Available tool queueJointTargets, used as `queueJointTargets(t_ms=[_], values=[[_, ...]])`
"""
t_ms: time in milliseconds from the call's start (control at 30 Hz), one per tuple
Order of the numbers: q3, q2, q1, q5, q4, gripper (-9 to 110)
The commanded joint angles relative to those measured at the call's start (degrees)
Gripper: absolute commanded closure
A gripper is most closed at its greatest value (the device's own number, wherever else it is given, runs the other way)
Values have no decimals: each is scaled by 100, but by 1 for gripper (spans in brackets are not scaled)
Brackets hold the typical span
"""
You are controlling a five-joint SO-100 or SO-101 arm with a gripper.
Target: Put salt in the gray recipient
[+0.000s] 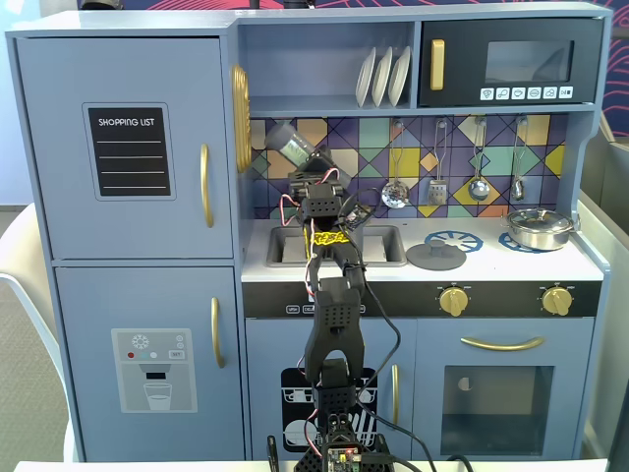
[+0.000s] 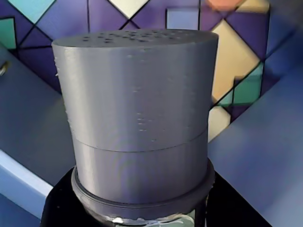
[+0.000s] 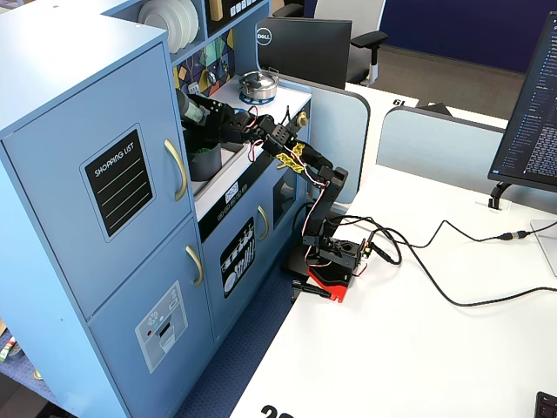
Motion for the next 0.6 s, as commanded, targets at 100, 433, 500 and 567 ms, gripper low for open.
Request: queueJointTargets(t_ms=[100, 433, 500, 567], values=[[-2180, -967, 211, 817, 2373, 101], [-809, -466, 35, 352, -457, 101], [-1239, -694, 35, 439, 105, 101], [-1978, -1046, 26, 615, 1222, 101]])
